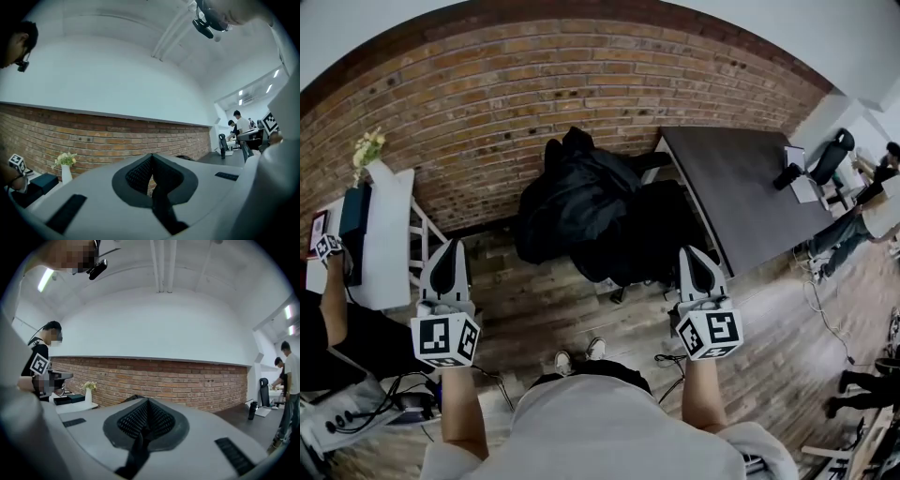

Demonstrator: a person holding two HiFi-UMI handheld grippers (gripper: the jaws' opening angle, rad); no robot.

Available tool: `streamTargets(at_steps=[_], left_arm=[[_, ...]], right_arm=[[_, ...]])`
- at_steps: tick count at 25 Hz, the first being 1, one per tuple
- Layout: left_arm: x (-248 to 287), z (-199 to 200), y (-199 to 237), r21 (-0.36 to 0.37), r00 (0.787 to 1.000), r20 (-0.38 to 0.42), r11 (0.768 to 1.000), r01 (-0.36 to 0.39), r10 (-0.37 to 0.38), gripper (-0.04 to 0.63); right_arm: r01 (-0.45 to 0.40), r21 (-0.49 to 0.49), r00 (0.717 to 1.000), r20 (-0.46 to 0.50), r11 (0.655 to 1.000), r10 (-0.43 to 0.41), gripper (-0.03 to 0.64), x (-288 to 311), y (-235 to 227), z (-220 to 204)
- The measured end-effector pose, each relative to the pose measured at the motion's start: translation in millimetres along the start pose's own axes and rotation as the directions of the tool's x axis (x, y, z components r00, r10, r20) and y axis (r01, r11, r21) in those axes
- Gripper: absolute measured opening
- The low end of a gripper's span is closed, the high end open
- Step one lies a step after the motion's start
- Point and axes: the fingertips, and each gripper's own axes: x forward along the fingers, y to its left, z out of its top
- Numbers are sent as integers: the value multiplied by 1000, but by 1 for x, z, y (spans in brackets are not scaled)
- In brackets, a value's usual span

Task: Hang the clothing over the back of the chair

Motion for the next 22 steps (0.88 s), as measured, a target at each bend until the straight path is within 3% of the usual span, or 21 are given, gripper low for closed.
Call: streamTargets(at_steps=[3, 9, 13, 22], left_arm=[[-16, -15, 5, -18, 1000, -16, 1000, -20, 19, 21], [-30, -23, -2, 24, 999, -28, 999, -21, 21, 21], [-22, -24, -13, -16, 999, -14, 999, -33, 32, 21], [-1, -10, -25, -25, 999, 25, 999, -37, 38, 21]], right_arm=[[27, 1, 1000, 5, 1000, -27, 18, -5, -10, 0], [97, 20, 995, -33, 995, -96, 18, -28, -37, -13], [138, 40, 990, -42, 990, -137, 18, -36, -59, -19], [87, 7, 996, -3, 996, -87, 18, -13, -55, -9]])
